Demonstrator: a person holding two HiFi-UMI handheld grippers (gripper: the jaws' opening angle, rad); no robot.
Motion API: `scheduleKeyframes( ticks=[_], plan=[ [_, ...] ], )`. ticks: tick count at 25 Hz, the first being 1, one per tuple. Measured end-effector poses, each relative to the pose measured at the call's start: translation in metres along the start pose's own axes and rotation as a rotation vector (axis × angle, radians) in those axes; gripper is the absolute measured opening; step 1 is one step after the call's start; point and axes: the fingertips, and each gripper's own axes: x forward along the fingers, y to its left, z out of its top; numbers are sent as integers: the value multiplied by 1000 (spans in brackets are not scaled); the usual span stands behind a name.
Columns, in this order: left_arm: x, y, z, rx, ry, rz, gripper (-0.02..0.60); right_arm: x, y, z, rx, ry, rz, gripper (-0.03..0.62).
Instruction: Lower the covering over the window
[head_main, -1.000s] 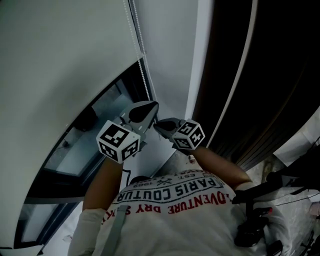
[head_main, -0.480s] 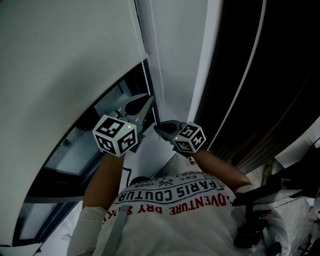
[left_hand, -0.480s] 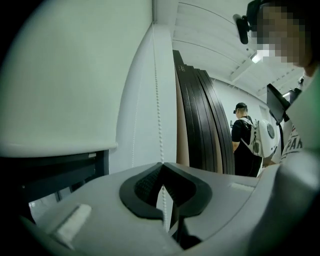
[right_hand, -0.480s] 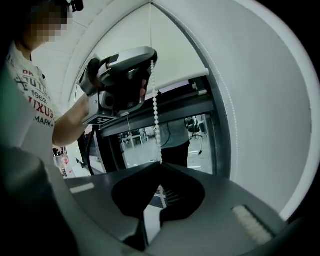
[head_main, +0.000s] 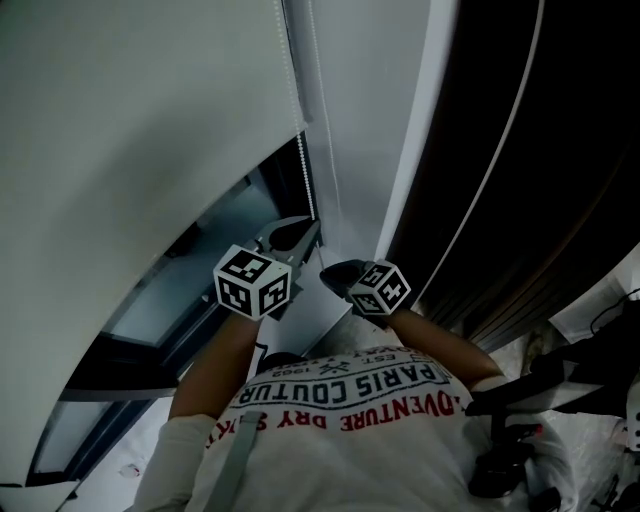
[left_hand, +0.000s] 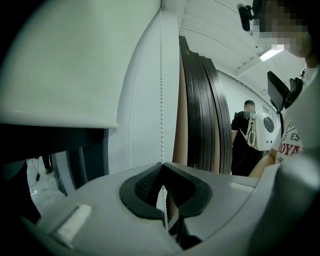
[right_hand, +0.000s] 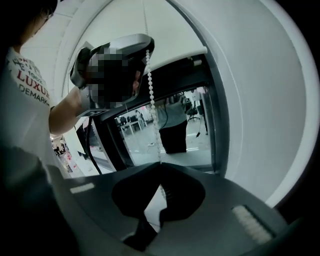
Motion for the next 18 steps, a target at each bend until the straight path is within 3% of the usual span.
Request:
scheduleKeyframes(
  ticks=[5, 10, 14, 18],
  plan=[
    [0, 8, -13, -41, 3, 24, 9, 3, -4, -12, 41, 46, 21, 8],
    [-9, 9, -9, 28, -10, 45, 36, -12, -17, -2, -9, 54, -52, 20],
    [-23, 15, -4, 23, -33, 87, 121, -38, -26, 25, -6, -10, -99, 113],
    [-35, -6, 20, 20, -42, 67, 120, -91, -17, 78, -56, -109, -129, 109]
  ],
)
